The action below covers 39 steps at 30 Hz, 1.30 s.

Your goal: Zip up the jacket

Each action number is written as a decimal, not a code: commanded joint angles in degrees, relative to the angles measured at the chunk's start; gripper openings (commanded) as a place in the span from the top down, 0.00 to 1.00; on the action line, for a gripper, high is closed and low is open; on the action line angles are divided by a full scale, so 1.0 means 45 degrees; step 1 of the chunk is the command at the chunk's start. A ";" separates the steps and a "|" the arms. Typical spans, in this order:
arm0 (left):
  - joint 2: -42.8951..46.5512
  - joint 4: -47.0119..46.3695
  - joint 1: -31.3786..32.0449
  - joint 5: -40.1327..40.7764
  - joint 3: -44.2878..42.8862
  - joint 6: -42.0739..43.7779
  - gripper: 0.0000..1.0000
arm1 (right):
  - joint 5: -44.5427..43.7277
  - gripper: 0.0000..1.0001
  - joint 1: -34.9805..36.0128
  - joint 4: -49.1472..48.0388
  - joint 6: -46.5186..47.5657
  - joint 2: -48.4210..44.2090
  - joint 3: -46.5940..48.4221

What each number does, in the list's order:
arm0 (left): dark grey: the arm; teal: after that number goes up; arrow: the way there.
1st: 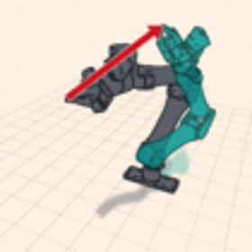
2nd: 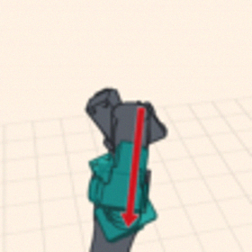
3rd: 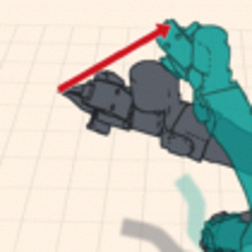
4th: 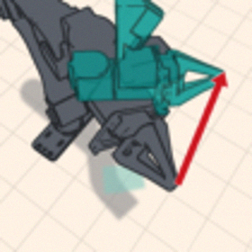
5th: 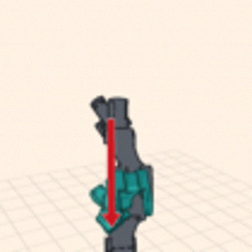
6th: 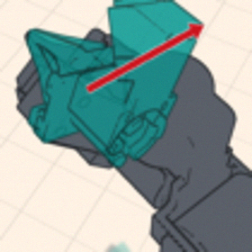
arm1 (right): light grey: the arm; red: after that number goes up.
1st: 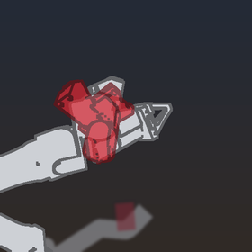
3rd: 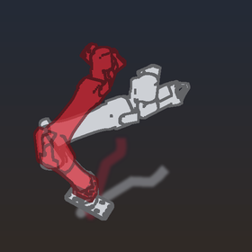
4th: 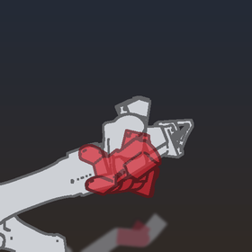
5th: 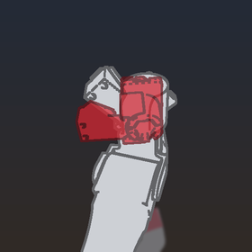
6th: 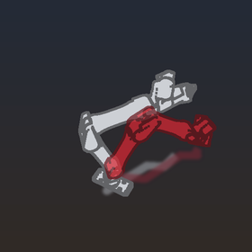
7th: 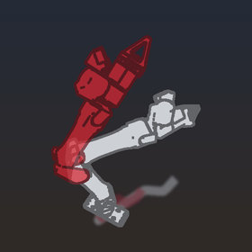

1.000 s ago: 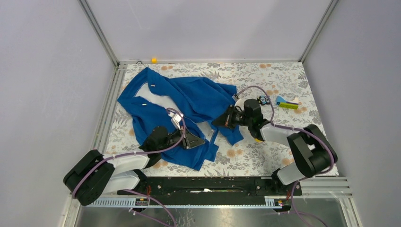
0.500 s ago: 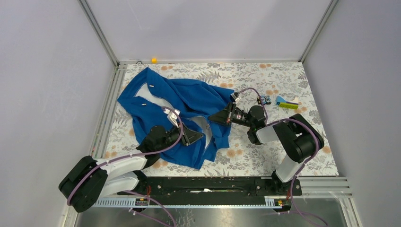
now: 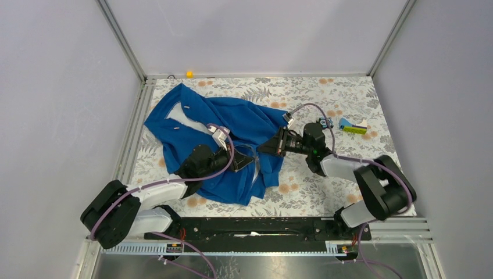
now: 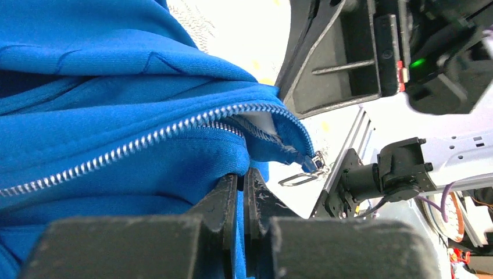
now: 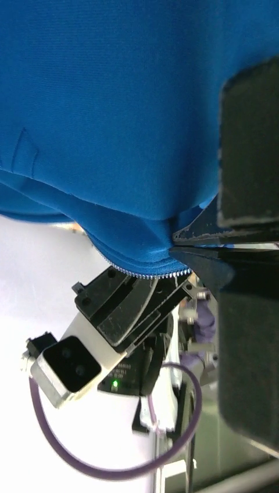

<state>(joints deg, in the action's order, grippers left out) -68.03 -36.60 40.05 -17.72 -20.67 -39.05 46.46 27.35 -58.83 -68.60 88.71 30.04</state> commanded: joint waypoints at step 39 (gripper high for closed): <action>-0.1015 0.1905 0.0170 0.0663 0.1079 -0.2361 1.00 | -1.5611 0.18 0.0513 1.9173 1.1152 0.1096 0.6864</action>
<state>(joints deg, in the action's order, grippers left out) -74.26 -27.05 41.12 -15.79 -16.01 -49.60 -15.38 33.98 21.87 -20.95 92.36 54.68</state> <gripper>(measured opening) 0.036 0.850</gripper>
